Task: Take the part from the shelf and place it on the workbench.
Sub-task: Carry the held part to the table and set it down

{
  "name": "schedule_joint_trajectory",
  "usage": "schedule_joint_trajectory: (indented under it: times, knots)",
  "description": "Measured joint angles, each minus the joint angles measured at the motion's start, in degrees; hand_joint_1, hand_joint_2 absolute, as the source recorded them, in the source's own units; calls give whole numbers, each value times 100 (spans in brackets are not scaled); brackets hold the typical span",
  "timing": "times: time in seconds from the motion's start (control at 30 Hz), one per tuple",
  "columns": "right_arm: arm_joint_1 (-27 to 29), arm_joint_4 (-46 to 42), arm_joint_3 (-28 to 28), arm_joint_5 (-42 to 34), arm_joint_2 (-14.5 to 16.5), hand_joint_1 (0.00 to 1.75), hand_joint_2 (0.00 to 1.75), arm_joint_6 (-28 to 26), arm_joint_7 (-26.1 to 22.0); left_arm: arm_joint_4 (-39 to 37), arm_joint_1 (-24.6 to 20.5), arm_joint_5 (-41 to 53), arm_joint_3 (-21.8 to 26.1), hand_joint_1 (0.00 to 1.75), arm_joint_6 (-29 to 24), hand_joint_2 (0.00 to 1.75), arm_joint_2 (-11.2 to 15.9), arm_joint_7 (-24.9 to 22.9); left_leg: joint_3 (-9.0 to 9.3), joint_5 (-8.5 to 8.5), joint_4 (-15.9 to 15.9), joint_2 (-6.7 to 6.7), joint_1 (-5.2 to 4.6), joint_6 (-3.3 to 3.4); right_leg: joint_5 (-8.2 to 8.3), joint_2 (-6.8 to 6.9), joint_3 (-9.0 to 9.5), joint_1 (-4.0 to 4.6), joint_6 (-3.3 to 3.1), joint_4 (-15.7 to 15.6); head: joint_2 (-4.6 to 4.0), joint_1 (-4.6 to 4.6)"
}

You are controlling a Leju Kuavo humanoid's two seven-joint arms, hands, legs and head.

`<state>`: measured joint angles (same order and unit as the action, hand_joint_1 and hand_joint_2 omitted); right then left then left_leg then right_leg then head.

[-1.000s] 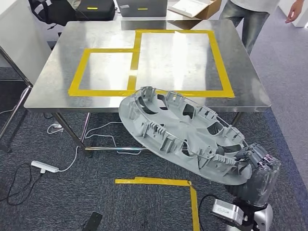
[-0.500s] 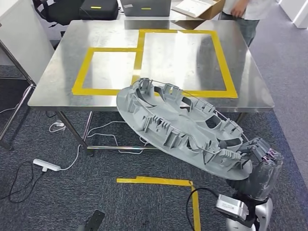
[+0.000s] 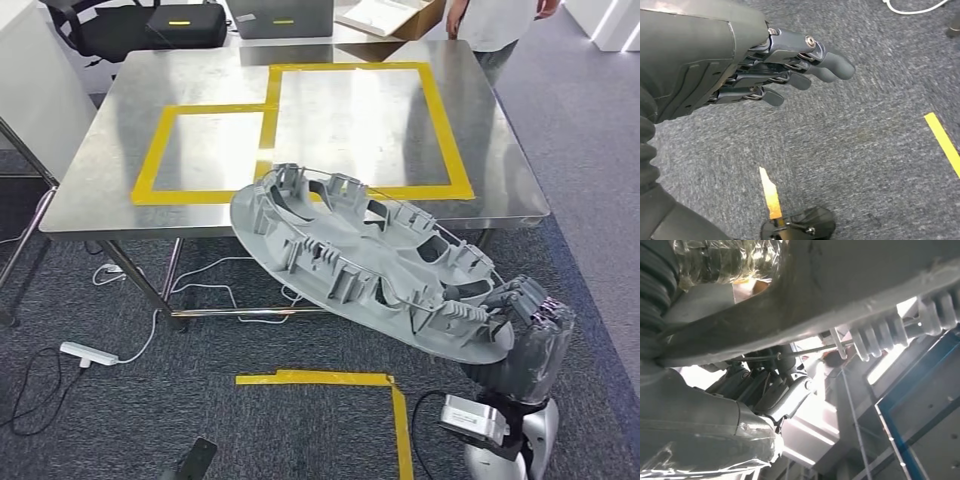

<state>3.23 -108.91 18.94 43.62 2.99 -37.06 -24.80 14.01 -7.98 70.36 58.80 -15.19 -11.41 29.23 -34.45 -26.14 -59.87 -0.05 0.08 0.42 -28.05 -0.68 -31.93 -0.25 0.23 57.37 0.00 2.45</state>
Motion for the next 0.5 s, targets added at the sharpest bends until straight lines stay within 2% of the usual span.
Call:
schedule_joint_trajectory:
  times: [0.03,0.1,0.17,0.2,0.27,0.3,0.33,0.37,0.4,0.47,0.5]
  knots:
    - [-59,19,16,-3,0,175,175,25,3,0,-13,5,-5,0,4,175,2,-7,47,3,134,-4,-10,22,0,-5,-21,5,26,4,0,-5]
    - [-161,60,34,-9,0,175,175,57,11,0,-26,14,-29,0,8,175,0,-16,62,-27,208,-4,-9,45,2,-1,-45,9,91,-4,0,-3]
    - [-238,99,38,-12,0,175,175,77,24,0,-28,26,-63,0,9,175,-3,-19,87,-5,257,-5,19,87,-92,14,-113,4,156,122,0,-20]
    - [-275,116,40,-14,0,175,175,83,29,0,-33,33,-78,0,14,175,-6,-20,100,3,277,-4,35,108,-219,19,-228,-2,188,351,0,-32]
    - [-338,154,44,-22,0,175,175,93,38,0,-37,46,-97,0,38,175,-7,-22,104,-3,280,-3,36,134,-549,24,-606,-22,241,1095,0,-50]
    - [-367,181,45,-25,0,175,175,105,44,0,-35,52,-102,0,56,175,-8,-24,107,-7,279,-2,34,138,-650,24,-792,-31,262,1435,0,-48]
    - [-400,217,49,-23,0,175,175,127,57,0,-32,60,-107,0,69,175,-9,-28,111,-12,278,-2,33,140,-657,24,-905,-37,277,1617,0,-49]
    - [-444,263,57,-14,0,175,175,153,75,0,-31,70,-116,0,80,175,-10,-33,119,-19,276,-2,33,137,-548,27,-915,-43,285,1578,0,-51]
    - [-494,308,70,1,0,175,175,174,93,0,-32,83,-127,0,86,175,-14,-38,134,-30,275,-4,33,127,-344,34,-803,-49,285,1299,0,-50]
    - [-596,395,113,39,1,175,175,193,116,0,-39,102,-146,0,91,175,-25,-49,158,-64,265,-6,19,85,30,65,-424,-51,268,507,0,-52]
    - [-641,435,136,54,1,175,175,193,119,0,-42,107,-152,0,93,175,-30,-53,160,-75,257,-8,6,57,111,76,-277,-48,240,223,0,-46]
